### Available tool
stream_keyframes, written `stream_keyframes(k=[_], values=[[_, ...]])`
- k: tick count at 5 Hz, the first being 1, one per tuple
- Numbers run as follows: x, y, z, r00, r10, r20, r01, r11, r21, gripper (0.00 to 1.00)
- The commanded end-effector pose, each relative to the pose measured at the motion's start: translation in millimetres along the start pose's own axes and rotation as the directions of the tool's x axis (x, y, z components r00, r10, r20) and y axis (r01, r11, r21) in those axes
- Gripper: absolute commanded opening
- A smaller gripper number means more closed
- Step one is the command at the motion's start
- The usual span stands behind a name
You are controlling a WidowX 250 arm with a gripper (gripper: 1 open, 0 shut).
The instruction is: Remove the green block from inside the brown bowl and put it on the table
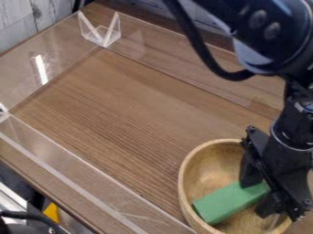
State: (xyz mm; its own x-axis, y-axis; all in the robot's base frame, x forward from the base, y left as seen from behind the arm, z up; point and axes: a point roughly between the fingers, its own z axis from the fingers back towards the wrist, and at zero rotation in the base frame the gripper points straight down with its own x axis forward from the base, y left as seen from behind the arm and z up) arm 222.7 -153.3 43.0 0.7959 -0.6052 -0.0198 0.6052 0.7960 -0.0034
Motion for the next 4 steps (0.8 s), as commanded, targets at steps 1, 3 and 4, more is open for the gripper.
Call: stream_keyframes(k=[1, 3, 4], values=[[-5.0, 8, 7.9, 0.997, 0.072, 0.034, -0.072, 0.997, -0.007, 0.00], [-33.6, 35, 37.4, 0.981, 0.182, 0.069, -0.180, 0.983, -0.031, 0.00], [-49.7, 64, 57.6, 0.972, 0.211, 0.104, -0.209, 0.978, -0.025, 0.00]])
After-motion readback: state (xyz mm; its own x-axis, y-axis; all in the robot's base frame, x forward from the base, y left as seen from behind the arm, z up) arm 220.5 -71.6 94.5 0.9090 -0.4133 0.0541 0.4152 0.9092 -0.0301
